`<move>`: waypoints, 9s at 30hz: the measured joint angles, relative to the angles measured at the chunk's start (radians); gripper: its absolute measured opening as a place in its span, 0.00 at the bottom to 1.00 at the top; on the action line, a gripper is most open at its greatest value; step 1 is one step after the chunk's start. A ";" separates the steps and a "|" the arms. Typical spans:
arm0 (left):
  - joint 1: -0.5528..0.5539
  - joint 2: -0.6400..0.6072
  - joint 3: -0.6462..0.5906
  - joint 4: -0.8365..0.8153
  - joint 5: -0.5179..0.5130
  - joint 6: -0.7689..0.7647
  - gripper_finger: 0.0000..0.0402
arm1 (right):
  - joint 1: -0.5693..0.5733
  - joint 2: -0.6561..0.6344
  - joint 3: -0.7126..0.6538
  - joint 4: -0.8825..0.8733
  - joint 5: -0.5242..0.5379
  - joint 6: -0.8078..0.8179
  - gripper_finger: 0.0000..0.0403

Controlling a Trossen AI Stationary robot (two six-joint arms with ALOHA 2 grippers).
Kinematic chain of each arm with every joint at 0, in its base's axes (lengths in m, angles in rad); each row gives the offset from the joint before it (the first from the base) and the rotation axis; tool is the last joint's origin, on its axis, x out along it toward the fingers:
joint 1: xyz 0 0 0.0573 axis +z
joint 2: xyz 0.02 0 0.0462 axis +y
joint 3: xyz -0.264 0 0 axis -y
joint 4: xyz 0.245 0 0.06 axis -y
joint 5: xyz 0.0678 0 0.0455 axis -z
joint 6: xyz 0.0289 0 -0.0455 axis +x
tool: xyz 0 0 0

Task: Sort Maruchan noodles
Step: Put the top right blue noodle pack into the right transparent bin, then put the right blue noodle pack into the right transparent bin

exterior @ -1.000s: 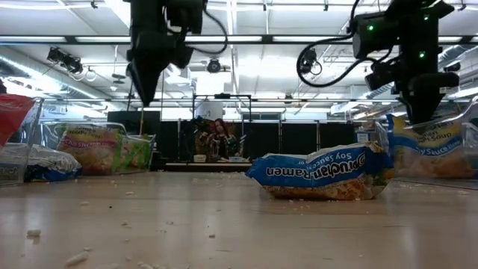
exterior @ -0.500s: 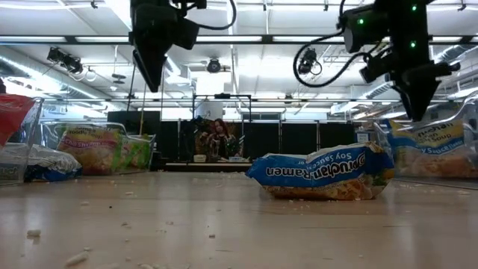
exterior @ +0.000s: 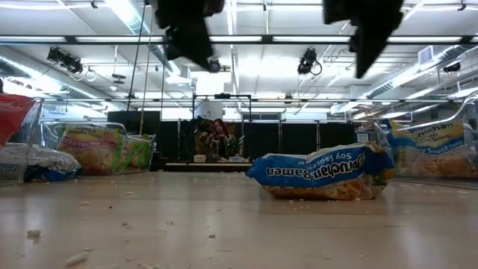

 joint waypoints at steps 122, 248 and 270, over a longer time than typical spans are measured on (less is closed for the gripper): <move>-0.252 -0.270 0.218 -0.324 -0.339 -0.041 0.38 | 0.286 0.444 0.173 0.275 0.364 0.080 0.47; -0.324 -0.142 0.284 -0.272 -0.289 -0.352 0.38 | 0.345 0.185 0.081 0.229 0.119 -0.295 0.35; -0.477 -0.225 0.284 -0.343 -0.296 -0.246 0.38 | 0.441 0.633 0.193 0.351 0.263 -0.148 0.31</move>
